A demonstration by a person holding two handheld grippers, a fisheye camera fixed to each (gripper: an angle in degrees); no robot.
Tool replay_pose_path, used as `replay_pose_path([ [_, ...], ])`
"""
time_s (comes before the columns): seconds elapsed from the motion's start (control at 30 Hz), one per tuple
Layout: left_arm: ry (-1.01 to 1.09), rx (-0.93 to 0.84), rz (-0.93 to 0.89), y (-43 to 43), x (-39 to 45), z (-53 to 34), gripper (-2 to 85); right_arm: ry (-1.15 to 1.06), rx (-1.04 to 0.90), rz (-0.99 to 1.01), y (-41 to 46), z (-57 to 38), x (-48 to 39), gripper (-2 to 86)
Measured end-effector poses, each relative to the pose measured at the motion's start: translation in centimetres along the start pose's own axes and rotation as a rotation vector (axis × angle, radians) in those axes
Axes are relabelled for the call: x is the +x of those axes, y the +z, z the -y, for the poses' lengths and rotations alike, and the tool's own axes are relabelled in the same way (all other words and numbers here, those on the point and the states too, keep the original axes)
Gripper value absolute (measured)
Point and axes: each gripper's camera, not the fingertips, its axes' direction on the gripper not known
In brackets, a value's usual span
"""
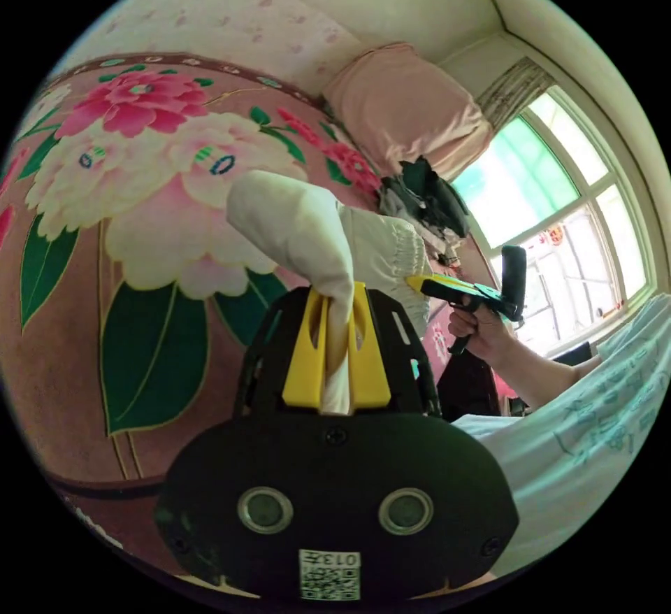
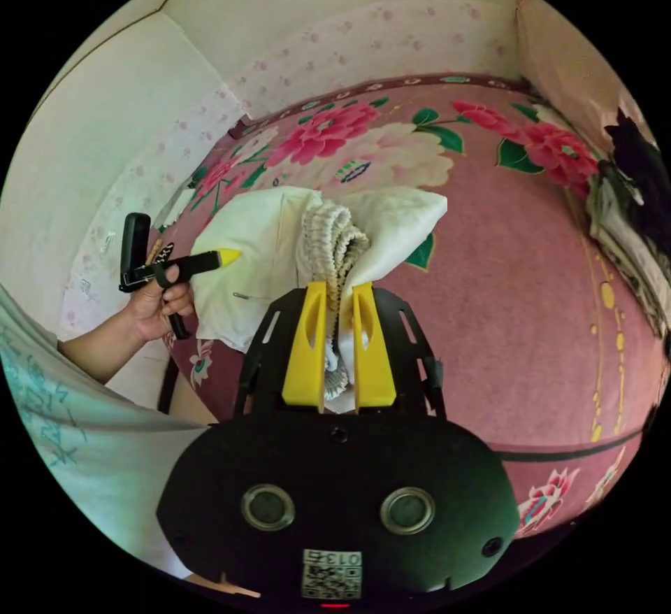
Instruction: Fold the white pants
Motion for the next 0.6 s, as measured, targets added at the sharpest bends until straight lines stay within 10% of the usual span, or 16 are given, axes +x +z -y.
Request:
replay_pose_path([
  [0.6,0.527,0.115,-0.202,23.8,37.4,20.8,5.0,-0.071,0.428,-0.337,-34.3,-8.4,31.0,6.5],
])
